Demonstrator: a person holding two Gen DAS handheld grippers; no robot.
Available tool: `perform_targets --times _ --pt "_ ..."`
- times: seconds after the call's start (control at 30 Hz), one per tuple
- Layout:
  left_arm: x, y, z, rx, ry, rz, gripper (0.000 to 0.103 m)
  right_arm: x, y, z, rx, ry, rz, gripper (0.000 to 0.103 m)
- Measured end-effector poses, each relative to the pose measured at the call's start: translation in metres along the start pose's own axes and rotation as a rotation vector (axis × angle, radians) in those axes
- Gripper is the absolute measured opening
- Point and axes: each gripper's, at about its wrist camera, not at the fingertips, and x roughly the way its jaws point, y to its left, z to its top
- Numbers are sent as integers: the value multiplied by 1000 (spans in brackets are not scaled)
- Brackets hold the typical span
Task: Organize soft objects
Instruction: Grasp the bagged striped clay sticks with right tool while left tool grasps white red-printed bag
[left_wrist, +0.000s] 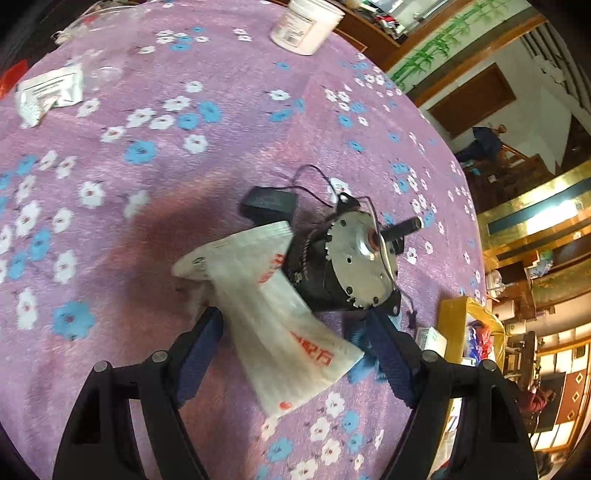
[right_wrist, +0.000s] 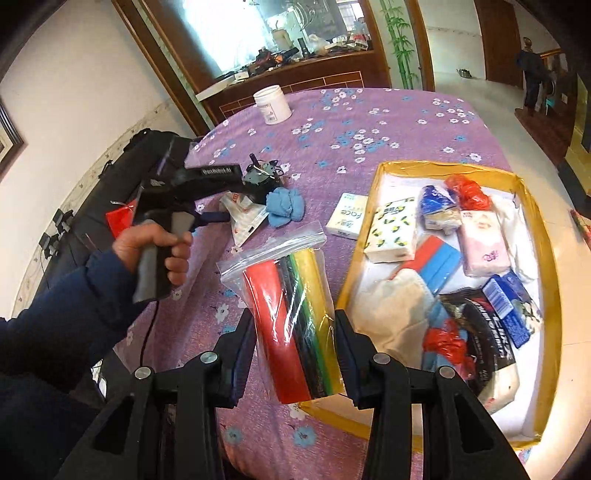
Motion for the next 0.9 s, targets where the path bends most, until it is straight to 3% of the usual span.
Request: perform_targets --times 0.07,0.2,0.37,0.57,0.63,0.73,0.9 --pt "6 -3 -3 39 1 51 68 -3 -4 0 10 -7 9 45" --pt "1 -3 -12 114 -44 74 46 -2 -9 2 22 -8 33 45" --pt "-19 7 -44 164 -43 70 42 12 -13 7 36 13 72 45" --pt "-58 -12 -120 300 -70 101 42 30 -20 13 63 41 112 45" --pt "-70 -27 -135 366 -99 122 21 36 -22 16 77 47 124 45" --pt "-85 -50 -148 457 -142 167 20 39 -22 19 77 47 144 45" --pt "-91 -57 -153 462 -145 191 20 37 -23 21 57 48 159 45"
